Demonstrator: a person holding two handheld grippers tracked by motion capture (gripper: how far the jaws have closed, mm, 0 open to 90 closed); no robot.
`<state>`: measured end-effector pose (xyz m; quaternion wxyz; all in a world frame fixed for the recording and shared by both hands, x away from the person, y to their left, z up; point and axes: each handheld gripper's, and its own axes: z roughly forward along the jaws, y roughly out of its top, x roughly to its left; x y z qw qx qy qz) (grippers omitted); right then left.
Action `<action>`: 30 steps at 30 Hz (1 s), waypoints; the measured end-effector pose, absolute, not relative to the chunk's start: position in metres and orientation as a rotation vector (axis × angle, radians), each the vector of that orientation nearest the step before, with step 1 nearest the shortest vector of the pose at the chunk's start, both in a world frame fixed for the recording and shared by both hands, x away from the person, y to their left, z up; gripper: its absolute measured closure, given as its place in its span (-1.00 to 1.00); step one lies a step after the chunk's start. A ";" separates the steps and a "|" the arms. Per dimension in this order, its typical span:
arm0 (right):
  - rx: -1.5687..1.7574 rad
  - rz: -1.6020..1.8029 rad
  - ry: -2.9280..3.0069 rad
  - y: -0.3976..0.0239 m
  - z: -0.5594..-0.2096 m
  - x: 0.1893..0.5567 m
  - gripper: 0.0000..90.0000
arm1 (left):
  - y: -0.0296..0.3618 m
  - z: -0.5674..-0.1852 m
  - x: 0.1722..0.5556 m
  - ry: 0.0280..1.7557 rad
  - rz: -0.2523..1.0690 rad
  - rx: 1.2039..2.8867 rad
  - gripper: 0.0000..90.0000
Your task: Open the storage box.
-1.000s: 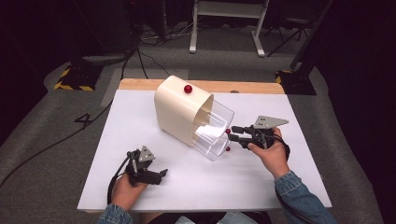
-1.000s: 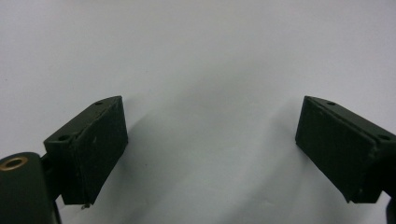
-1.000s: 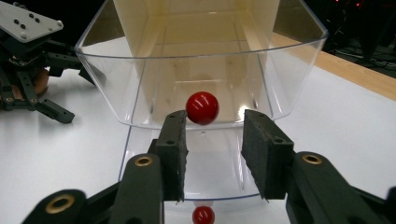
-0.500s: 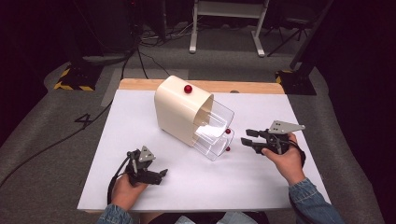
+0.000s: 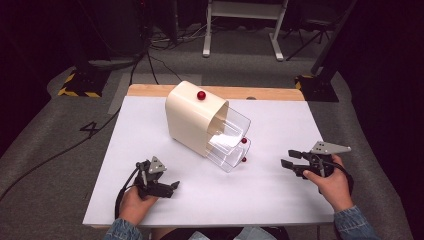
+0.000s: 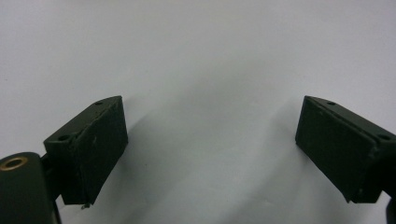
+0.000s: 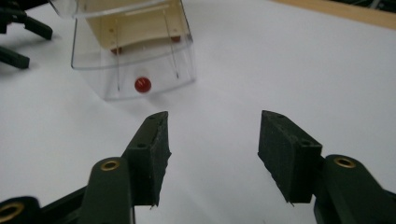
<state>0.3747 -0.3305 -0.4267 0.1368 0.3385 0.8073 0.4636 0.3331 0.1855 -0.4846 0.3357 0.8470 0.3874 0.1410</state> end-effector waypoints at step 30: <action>1.009 1.061 2.432 -0.373 -0.480 0.347 -0.50 | 0.185 -0.485 0.333 1.011 0.365 2.208 -0.79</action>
